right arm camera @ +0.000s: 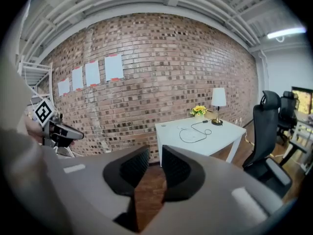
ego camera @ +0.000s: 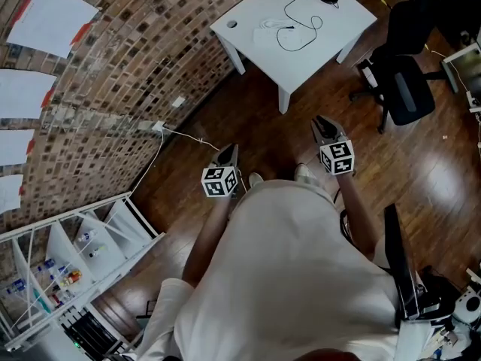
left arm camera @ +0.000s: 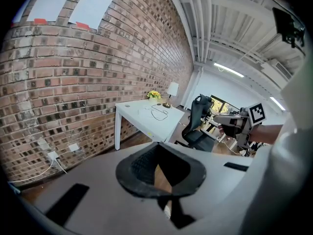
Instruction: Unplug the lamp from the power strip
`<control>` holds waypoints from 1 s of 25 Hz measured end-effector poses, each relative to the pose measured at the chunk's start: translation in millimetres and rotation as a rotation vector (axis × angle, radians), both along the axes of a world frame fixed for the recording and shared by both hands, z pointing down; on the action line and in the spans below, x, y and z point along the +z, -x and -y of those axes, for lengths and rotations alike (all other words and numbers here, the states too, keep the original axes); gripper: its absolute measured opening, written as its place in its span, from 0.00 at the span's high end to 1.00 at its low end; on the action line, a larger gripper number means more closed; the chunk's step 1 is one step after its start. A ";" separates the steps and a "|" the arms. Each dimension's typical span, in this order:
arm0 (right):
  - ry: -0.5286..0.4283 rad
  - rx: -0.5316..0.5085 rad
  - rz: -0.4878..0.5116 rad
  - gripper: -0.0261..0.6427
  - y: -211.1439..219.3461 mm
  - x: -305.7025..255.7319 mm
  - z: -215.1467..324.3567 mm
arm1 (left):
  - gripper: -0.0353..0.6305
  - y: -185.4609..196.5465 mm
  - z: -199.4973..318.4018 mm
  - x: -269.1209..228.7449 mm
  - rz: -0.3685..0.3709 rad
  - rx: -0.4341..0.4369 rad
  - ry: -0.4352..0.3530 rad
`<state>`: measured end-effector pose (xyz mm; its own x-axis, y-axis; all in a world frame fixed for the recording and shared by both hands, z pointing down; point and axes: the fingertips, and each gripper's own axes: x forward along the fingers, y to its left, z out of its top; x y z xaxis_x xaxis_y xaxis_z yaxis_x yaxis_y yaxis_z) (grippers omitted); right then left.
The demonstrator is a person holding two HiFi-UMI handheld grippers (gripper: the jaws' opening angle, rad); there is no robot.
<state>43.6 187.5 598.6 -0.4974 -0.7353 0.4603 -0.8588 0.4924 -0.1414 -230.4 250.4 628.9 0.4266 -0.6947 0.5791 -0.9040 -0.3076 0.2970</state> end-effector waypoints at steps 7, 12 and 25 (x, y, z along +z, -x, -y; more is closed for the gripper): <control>-0.012 -0.058 -0.064 0.86 3.3 -0.4 -0.9 | 0.94 -7.2 -4.7 -0.2 -0.010 -0.004 -0.003; -0.004 -0.053 -0.060 0.86 3.7 1.3 -3.9 | 0.94 -6.8 -9.8 1.8 -0.014 -0.008 0.002; -0.027 -0.126 -0.149 0.95 11.0 4.4 -18.7 | 0.94 -21.6 -15.7 6.5 -0.021 0.026 0.019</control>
